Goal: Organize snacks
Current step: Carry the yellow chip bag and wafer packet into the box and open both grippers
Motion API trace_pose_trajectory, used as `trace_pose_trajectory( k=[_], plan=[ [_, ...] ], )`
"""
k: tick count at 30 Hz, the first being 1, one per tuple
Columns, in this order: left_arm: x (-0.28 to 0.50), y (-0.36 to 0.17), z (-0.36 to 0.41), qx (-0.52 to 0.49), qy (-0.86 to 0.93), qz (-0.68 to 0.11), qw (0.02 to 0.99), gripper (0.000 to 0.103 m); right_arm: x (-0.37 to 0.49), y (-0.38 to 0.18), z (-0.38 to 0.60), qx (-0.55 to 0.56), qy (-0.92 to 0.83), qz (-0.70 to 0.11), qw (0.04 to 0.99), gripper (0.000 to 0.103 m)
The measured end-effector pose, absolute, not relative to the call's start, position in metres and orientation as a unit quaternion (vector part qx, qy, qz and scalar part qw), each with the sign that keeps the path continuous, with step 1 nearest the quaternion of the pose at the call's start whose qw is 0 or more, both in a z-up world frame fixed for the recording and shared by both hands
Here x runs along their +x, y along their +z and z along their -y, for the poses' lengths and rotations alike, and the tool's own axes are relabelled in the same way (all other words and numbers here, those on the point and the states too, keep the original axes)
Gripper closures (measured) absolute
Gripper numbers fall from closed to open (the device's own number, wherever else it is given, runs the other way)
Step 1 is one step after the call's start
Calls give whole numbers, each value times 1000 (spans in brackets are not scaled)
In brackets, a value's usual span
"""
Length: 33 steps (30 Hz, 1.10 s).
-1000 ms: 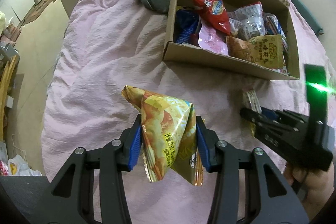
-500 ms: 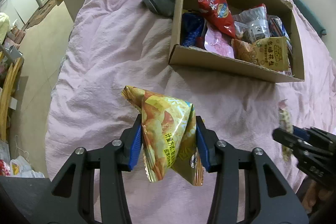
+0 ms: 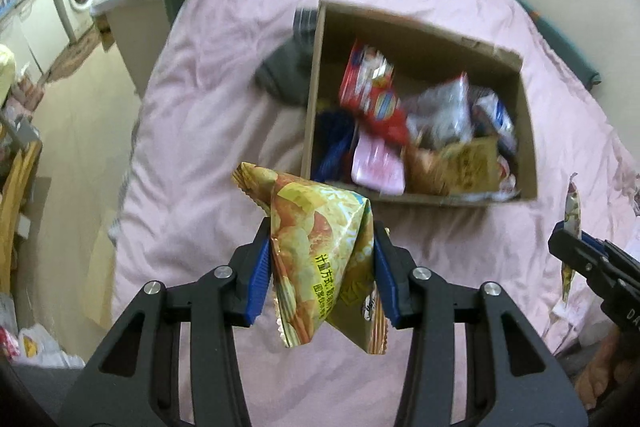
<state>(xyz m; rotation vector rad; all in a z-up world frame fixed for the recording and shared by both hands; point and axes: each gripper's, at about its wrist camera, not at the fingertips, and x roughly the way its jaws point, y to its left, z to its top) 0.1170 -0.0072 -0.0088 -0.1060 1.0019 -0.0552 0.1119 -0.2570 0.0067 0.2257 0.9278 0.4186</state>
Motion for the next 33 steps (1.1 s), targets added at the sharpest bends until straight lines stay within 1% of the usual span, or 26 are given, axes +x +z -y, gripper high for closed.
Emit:
trace_pose_trajectory(
  k=[4,10,14,21,30,33],
  plan=[
    [127,11,13,-35,-33,-454,890,62,128,10,269,134,203,-440,864,75],
    [146,20,18,-21,-38,-441,897,62,147,12,284,154,192,-438,865,75],
    [162,17,15,-25,-34,-436,899,62,158,10,290,165,179,-436,866,75],
    [189,17,25,-29,-49,-430,901,62,191,6,288,150,166,-440,870,75],
    [210,8,43,-10,-75,-398,914,62,235,-7,259,138,179,-446,866,75],
    [216,1,41,-19,-83,-408,909,62,249,-14,247,144,187,-450,861,75]
  ],
)
